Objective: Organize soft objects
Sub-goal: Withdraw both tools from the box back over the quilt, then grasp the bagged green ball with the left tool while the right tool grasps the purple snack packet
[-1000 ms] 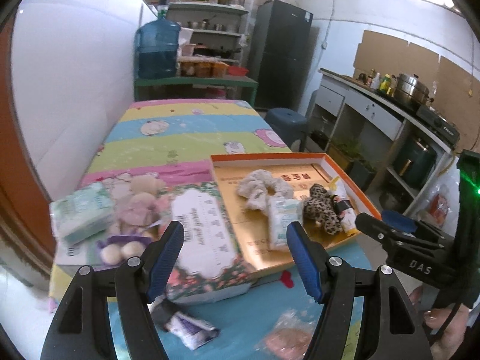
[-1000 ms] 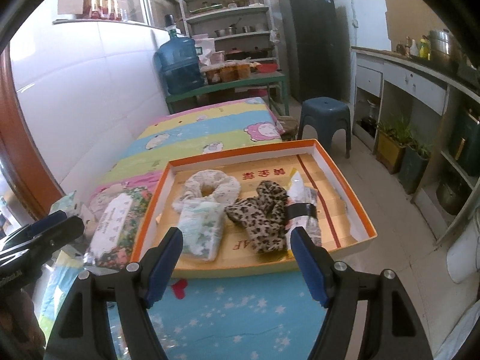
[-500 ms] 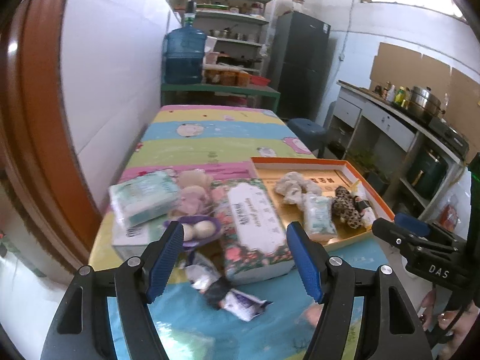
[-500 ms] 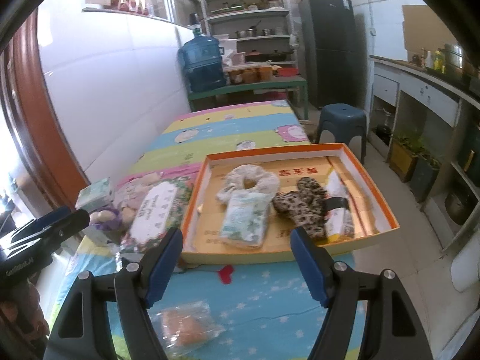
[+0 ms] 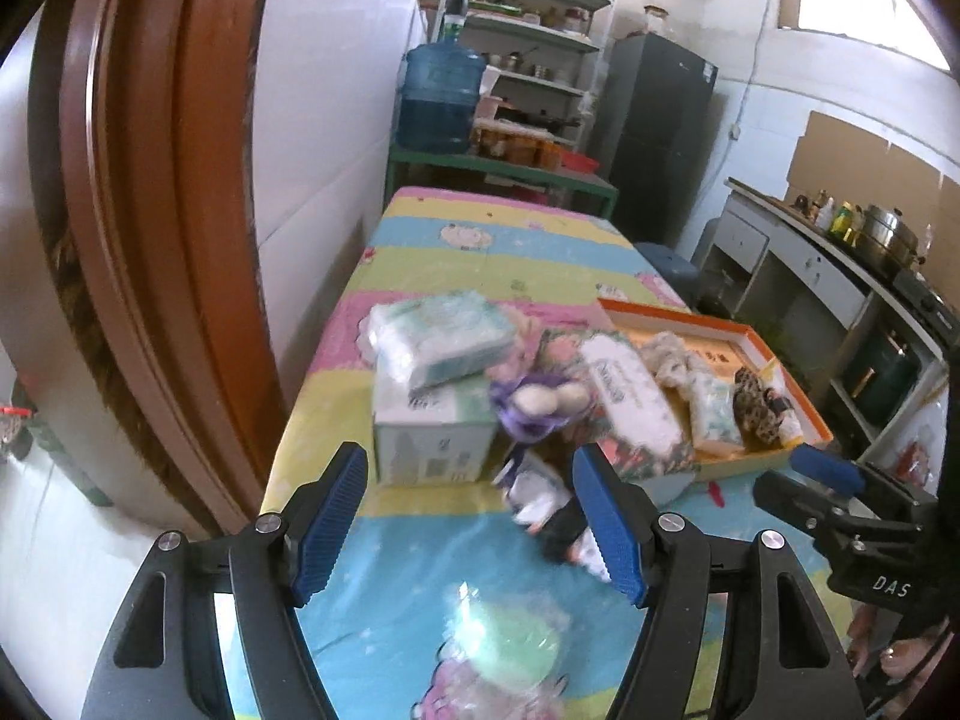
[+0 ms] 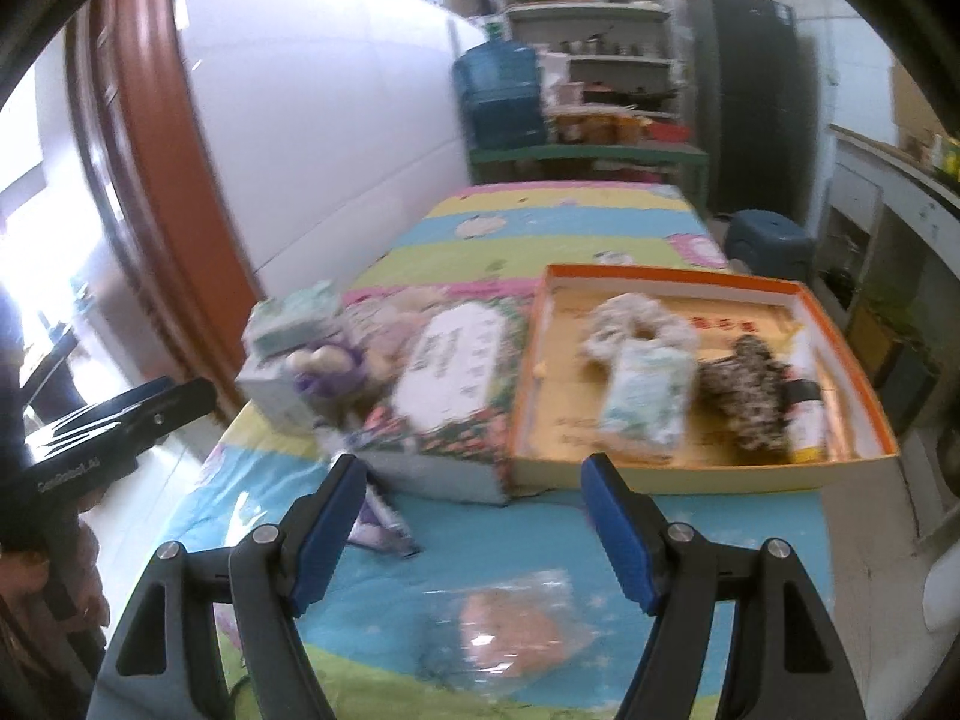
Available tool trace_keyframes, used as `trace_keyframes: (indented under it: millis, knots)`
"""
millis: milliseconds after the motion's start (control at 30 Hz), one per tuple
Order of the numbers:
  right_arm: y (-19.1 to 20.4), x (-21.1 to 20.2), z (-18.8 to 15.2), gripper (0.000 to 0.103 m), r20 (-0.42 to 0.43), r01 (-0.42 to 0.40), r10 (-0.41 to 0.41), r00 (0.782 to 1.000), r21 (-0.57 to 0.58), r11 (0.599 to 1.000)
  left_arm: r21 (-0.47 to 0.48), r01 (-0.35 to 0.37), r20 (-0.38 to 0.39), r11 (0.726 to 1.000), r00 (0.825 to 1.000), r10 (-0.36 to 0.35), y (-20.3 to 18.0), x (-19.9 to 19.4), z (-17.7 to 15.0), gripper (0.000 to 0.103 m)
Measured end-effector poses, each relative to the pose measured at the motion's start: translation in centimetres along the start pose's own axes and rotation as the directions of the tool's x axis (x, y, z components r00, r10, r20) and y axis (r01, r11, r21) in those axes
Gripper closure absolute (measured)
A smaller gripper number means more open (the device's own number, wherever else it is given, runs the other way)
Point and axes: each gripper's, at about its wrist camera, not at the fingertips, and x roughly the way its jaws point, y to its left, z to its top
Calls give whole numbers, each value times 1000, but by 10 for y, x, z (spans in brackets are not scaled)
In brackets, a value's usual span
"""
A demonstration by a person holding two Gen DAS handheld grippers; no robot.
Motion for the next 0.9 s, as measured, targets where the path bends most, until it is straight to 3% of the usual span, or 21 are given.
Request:
trace_keyframes:
  millis: [233, 467, 900]
  knots:
    - [18, 34, -11, 29, -91, -81, 80, 993, -8, 997, 42, 28, -46, 999, 999, -26, 6, 3, -30, 30]
    - [26, 55, -15, 29, -149, -109, 104, 983, -27, 994, 109, 55, -110, 992, 993, -43, -1, 18, -62, 30]
    - [38, 87, -19, 29, -236, -141, 125, 964, -50, 989, 52, 140, -168, 989, 977, -129, 0, 34, -77, 30]
